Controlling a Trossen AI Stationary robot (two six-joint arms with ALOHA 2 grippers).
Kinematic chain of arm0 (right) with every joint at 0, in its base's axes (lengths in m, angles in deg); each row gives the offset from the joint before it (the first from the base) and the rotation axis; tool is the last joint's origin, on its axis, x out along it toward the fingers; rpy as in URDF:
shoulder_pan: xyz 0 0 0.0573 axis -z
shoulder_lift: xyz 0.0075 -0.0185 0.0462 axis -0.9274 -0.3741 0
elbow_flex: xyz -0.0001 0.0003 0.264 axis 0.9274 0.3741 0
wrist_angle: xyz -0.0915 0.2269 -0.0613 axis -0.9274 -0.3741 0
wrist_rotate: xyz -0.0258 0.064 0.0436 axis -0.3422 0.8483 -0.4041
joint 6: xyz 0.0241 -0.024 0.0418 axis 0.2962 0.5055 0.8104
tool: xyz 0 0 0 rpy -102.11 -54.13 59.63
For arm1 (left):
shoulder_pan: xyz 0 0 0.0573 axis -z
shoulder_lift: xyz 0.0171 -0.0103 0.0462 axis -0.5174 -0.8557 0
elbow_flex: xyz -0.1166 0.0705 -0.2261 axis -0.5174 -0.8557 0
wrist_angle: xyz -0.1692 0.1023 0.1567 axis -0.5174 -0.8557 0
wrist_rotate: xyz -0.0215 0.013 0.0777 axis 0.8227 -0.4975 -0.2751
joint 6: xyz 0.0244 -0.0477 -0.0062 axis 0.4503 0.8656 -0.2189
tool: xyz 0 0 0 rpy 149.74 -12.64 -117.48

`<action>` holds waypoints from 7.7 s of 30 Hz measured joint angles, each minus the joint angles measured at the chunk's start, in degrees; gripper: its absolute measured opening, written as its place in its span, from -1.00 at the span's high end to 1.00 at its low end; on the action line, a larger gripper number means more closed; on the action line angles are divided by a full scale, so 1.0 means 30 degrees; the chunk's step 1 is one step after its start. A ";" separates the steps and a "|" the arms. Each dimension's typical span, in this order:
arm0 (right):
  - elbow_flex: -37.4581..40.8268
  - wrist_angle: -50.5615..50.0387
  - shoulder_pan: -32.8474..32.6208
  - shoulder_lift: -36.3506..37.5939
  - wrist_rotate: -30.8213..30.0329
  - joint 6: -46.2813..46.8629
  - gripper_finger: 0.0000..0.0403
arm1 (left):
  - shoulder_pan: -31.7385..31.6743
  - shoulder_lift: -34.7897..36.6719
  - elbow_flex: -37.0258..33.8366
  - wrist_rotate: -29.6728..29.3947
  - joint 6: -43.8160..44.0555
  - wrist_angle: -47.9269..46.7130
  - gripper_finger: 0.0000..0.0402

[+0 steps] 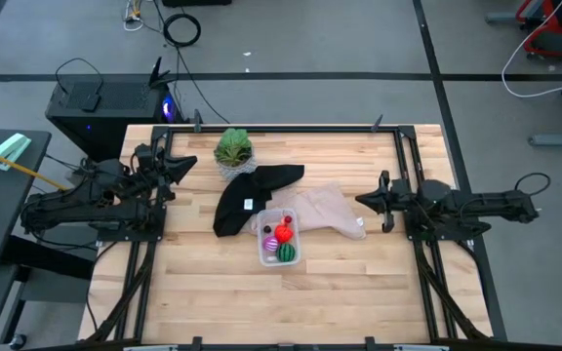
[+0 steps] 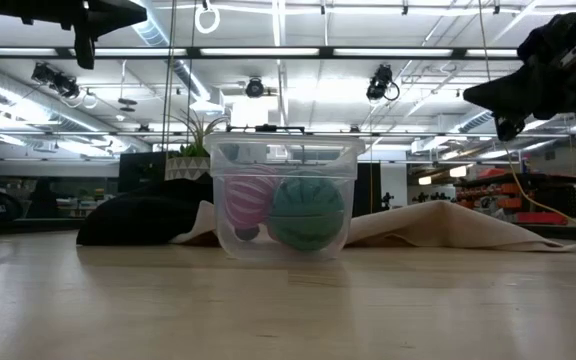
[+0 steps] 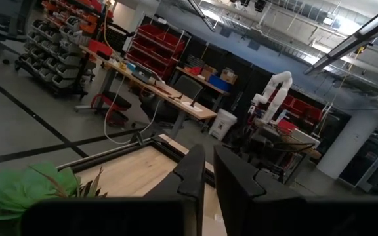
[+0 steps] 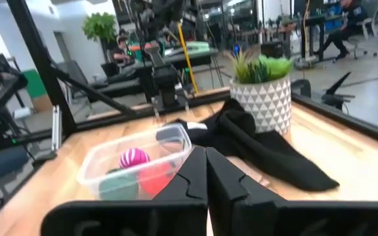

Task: Pick and placing Produce into tupperware
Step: Return To Home Position

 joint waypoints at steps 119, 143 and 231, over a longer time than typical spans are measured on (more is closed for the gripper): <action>-0.0003 0.0321 0.0000 -0.2148 -0.1923 0.3662 0.91 | 0.0016 0.4750 -0.8357 0.4328 -0.6494 0.1844 0.87; -0.0007 0.0321 0.0000 -0.2146 -0.1916 0.3665 0.90 | 0.0016 0.4750 -0.8364 0.4390 -0.6502 0.2015 0.86; -0.0007 0.0322 0.0000 -0.2149 -0.1916 0.3663 0.89 | 0.0016 0.4750 -0.8370 0.4393 -0.6505 0.2025 0.86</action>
